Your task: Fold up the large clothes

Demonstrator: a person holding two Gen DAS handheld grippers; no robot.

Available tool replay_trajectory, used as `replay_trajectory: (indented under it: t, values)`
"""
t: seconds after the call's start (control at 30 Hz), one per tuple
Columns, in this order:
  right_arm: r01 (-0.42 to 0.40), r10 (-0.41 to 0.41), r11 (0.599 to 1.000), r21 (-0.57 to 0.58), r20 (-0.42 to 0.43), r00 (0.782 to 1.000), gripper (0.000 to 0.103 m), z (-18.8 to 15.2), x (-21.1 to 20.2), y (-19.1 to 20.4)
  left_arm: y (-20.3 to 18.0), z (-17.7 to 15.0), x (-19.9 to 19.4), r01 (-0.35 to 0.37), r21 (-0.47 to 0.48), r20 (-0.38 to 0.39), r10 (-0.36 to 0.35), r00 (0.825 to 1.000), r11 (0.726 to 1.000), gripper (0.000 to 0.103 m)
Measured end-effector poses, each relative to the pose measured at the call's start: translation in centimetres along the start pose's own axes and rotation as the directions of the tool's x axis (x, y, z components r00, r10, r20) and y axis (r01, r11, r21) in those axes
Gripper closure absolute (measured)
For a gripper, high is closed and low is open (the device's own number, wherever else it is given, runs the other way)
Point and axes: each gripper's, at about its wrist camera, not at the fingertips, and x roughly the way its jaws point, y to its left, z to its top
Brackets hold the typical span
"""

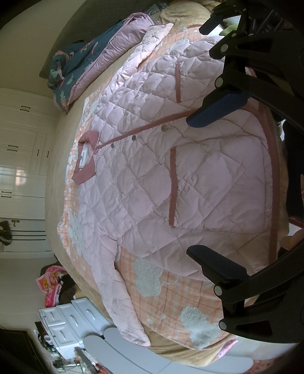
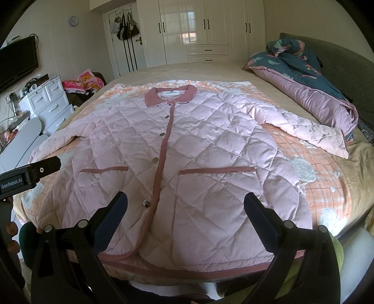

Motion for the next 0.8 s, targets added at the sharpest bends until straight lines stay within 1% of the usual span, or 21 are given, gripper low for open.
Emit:
replay_trajectory:
  t: [0.8]
  values:
    - [0.004, -0.004, 1.0, -0.002, 0.001, 1.0, 0.004, 0.18, 0.15, -0.09, -0.19, -0.07, 0.06, 0.002, 0.005, 0.002, -0.002, 1.0, 1.0, 0.009]
